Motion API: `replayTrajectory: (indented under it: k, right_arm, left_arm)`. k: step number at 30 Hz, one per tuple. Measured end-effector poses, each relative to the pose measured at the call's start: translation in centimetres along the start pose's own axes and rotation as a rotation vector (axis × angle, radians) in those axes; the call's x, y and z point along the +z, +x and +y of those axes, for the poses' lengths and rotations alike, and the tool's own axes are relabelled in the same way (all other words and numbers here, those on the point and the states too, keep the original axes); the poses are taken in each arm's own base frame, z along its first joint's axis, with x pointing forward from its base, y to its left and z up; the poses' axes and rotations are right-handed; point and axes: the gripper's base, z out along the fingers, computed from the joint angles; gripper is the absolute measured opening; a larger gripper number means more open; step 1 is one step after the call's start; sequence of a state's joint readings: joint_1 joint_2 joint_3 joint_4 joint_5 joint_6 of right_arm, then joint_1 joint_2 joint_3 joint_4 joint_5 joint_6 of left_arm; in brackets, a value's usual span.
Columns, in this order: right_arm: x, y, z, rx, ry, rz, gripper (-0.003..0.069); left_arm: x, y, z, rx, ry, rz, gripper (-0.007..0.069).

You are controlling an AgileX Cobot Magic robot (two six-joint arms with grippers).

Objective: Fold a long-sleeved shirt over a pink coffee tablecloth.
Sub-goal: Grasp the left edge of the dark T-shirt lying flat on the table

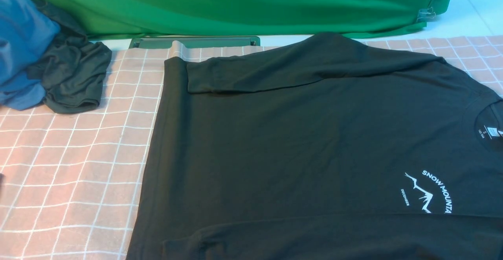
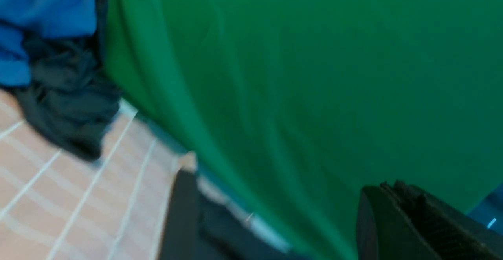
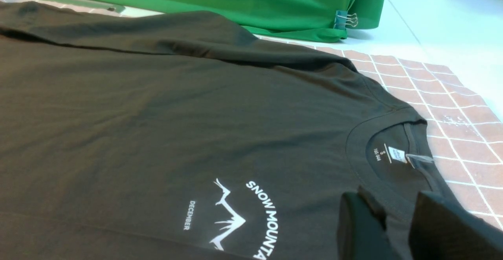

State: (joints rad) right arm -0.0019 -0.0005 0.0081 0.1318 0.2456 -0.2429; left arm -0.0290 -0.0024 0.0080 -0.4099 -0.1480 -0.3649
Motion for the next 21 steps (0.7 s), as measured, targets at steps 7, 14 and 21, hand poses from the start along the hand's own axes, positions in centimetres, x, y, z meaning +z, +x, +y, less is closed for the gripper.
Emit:
replayTrajectory:
  k: [7,14,21]
  right_arm:
    - [-0.1,-1.2,-0.1,0.298,-0.007,-0.129,0.0238]
    - [-0.4,-2.7,-0.8,0.669,-0.011,-0.322,0.0238]
    - [-0.6,-3.0,-1.0,0.705,-0.011,-0.362,0.0237]
  left_arm:
    - [-0.6,-3.2,-1.5,-0.266,0.197,-0.327,0.0014]
    - [0.7,-7.3,-7.5,-0.22,0.184,-0.107,0.0014]
    - [7.1,-7.0,-9.7,0.048,-0.18,0.458,0.0014]
